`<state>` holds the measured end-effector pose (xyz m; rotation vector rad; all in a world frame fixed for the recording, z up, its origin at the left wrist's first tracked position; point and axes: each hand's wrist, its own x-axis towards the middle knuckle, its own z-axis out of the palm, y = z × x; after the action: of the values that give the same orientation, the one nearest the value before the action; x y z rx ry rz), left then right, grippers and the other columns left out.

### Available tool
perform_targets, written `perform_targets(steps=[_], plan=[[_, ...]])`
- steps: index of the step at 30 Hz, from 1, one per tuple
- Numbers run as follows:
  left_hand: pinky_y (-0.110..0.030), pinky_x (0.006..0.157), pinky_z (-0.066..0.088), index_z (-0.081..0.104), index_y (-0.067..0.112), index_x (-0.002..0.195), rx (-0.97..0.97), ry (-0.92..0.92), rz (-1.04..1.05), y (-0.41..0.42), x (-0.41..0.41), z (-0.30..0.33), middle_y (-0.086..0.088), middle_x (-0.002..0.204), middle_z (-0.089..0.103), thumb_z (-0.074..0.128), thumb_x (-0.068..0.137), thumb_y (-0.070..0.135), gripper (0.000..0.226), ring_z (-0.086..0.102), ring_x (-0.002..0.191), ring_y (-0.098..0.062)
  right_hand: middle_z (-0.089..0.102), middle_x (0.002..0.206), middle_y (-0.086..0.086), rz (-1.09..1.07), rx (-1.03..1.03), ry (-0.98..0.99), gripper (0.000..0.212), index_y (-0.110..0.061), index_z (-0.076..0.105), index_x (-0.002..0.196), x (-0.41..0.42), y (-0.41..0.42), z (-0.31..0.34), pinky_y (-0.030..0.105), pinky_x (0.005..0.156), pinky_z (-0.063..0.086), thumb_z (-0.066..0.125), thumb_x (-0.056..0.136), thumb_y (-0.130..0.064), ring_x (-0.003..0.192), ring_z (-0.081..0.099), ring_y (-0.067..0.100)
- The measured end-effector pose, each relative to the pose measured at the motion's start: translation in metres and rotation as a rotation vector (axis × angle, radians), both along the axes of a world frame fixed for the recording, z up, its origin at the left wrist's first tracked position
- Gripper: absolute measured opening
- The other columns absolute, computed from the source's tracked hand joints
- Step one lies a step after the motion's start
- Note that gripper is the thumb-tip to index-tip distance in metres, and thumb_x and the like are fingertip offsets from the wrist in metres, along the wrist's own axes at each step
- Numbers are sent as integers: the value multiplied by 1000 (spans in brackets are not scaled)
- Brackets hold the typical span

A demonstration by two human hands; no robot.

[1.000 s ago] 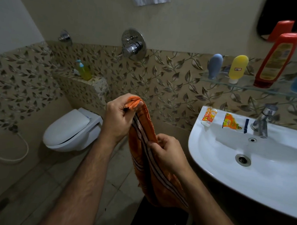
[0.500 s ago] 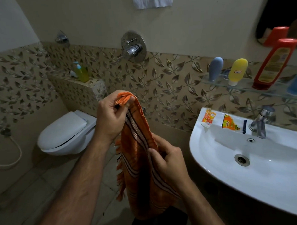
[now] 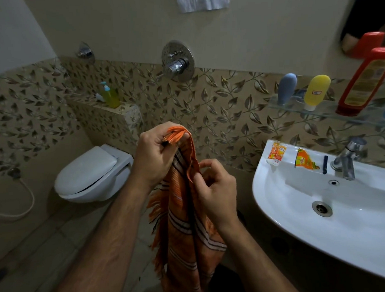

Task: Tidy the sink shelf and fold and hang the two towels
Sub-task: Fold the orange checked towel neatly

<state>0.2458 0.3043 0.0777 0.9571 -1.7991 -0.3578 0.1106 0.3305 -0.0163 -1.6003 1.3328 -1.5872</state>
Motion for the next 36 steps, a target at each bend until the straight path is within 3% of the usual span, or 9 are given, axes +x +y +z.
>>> perform_targets(steps=[5, 9, 11, 14, 20, 24, 28, 32, 36], plan=[[-15, 71, 47, 65, 16, 88, -40, -21, 19, -4, 6, 1, 15, 77, 65, 63, 93, 17, 5, 62, 76, -1, 59, 79, -9, -169, -175, 173, 4, -18, 70, 82, -2, -4, -5, 16, 60, 43, 68, 84, -21, 68, 54, 3], [-12, 71, 46, 65, 17, 88, -39, -4, 85, -10, 14, -2, 16, 78, 65, 63, 92, 21, 6, 61, 76, 2, 63, 78, -8, 30, -55, -26, 8, -16, 65, 82, -13, -6, -4, 37, 65, 53, 65, 88, -21, 74, 62, 12], [-12, 70, 46, 65, 18, 89, -50, 15, 119, -11, 16, -2, 19, 77, 64, 64, 92, 22, 6, 60, 75, 5, 66, 79, -8, 163, 19, -73, 5, -18, 62, 89, -22, -5, -3, 38, 67, 56, 67, 90, -17, 75, 65, 13], [-15, 69, 48, 64, 17, 89, -75, -9, 132, -12, 9, -1, 14, 78, 63, 63, 93, 23, 7, 60, 74, 2, 65, 82, -12, 232, -28, 117, 24, -27, 47, 100, -27, -3, -4, 22, 68, 55, 65, 91, -15, 80, 65, 8], [-17, 67, 49, 63, 17, 87, -86, 11, 158, -15, 0, 6, 13, 76, 61, 62, 93, 27, 12, 59, 72, 0, 66, 96, -5, 69, -232, 381, 19, -18, 68, 94, -32, -12, -14, 35, 67, 55, 60, 86, -3, 84, 63, 11], [-22, 68, 51, 64, 16, 87, -88, -3, 135, -18, -2, 11, 12, 76, 62, 61, 94, 28, 14, 60, 72, -4, 69, 90, -11, 74, -111, 249, 19, -18, 72, 94, -34, -11, -12, 32, 71, 55, 59, 82, -9, 83, 64, 5], [-16, 68, 49, 63, 17, 87, -100, -8, 128, -18, -4, 14, 14, 75, 61, 60, 93, 30, 15, 60, 73, -1, 64, 80, -7, 126, 1, 53, 9, -18, 61, 88, -36, -11, -10, 38, 65, 54, 63, 84, -10, 73, 63, 13], [-14, 68, 48, 62, 17, 87, -93, -3, 128, -20, -5, 16, 14, 75, 60, 60, 93, 30, 14, 60, 73, 0, 69, 91, -13, 187, 9, 85, 18, -19, 71, 94, -40, -11, -9, 28, 73, 57, 62, 87, -5, 86, 66, 8], [-12, 66, 48, 62, 19, 87, -88, -10, 121, -19, -6, 18, 13, 74, 60, 61, 93, 27, 10, 60, 72, 1, 72, 98, -11, 224, 63, -20, 25, -19, 73, 103, -42, -11, -9, 33, 79, 59, 60, 89, -4, 94, 68, 8]])
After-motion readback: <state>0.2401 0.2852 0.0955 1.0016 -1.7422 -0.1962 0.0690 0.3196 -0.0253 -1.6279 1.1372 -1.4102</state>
